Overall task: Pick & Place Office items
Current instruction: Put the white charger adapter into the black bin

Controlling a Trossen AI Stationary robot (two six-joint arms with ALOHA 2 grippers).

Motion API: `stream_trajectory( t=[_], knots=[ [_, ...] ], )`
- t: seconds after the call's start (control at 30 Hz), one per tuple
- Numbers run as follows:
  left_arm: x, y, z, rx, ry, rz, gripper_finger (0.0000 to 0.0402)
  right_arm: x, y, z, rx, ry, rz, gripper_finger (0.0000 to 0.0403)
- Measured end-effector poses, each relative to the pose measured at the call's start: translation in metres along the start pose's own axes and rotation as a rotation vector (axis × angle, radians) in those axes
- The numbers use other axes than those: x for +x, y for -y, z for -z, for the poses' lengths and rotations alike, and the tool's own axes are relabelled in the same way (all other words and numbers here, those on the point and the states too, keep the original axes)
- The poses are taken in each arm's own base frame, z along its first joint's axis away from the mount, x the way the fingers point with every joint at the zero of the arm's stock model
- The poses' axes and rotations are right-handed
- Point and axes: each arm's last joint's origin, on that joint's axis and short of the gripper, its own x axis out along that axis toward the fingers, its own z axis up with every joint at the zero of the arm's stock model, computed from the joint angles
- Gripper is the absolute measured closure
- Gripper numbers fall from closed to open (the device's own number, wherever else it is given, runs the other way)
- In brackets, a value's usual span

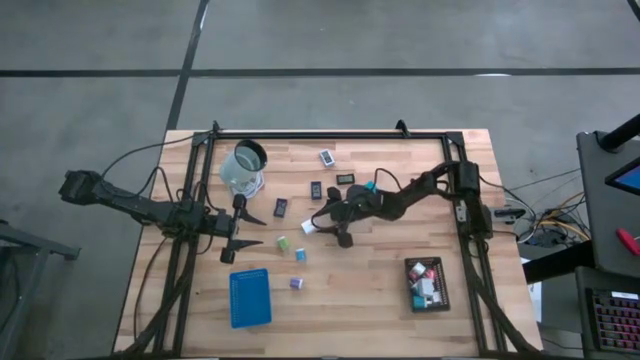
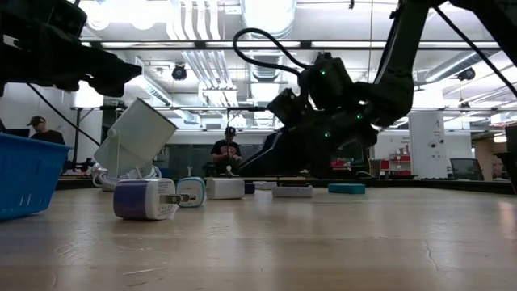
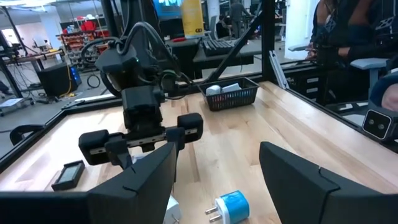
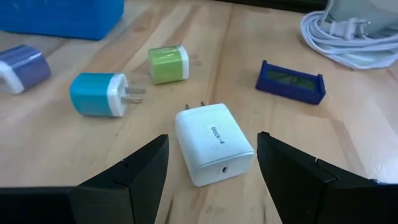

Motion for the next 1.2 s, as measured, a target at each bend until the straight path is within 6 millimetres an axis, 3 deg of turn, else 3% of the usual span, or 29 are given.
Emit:
stream_trajectory(
  t=[0.37,0.8,1.2],
  knots=[
    [0.000,0.000,0.000,0.000,0.000,0.000,0.0164,0.000,0.001,-0.001,-0.056,0.013,-0.042,0.0165],
    [0.000,0.000,0.000,0.000,-0.002,0.001,0.0164,0.026,0.010,-0.007,-0.015,-0.112,-0.094,0.0165],
    [0.000,0.000,0.000,0.000,-0.001,0.000,0.0164,0.027,0.012,-0.009,-0.012,-0.120,-0.093,0.0165]
  ],
)
